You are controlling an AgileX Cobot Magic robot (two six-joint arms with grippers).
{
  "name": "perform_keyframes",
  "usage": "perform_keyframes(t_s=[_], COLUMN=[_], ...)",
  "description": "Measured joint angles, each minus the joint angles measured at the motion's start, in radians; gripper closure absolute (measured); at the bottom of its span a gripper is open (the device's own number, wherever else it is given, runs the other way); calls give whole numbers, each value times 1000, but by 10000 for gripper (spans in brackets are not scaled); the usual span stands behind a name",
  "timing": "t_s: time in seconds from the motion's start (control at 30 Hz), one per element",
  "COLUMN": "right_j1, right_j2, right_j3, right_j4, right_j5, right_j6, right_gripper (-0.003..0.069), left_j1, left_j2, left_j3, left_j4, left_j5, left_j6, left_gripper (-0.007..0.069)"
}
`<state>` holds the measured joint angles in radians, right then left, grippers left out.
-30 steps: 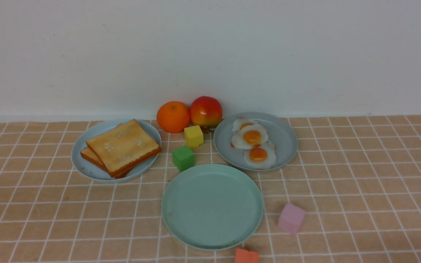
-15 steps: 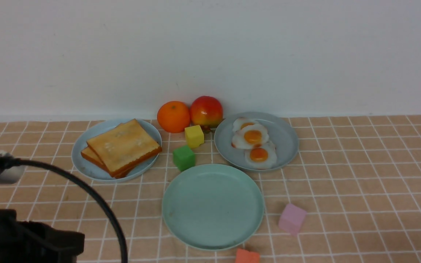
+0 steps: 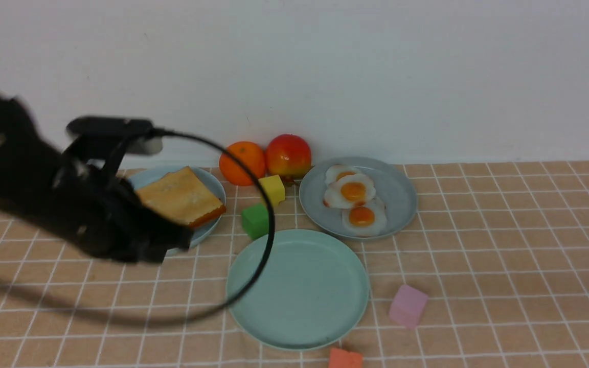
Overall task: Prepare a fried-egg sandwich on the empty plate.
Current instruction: Use the left arm to grab a slice of bread
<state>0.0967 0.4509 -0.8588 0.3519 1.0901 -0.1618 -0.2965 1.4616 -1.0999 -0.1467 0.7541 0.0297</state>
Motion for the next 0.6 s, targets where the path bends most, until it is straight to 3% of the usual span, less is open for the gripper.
perform_keyframes(t_s=[0.23,0.6], right_j1=[43,43], right_j2=[0,0], right_j3=[-16,-16], right_j4=[-3,-6], right_j5=[5,-19], right_j6=[-12,-12], right_gripper=[662,655], left_j1=[69,-21], left_j2=[237,345], left_j3=[-239,-280], left_j4=[25,186], left_j5=[28,-39], left_j6=[106,201], left_gripper=[638,619])
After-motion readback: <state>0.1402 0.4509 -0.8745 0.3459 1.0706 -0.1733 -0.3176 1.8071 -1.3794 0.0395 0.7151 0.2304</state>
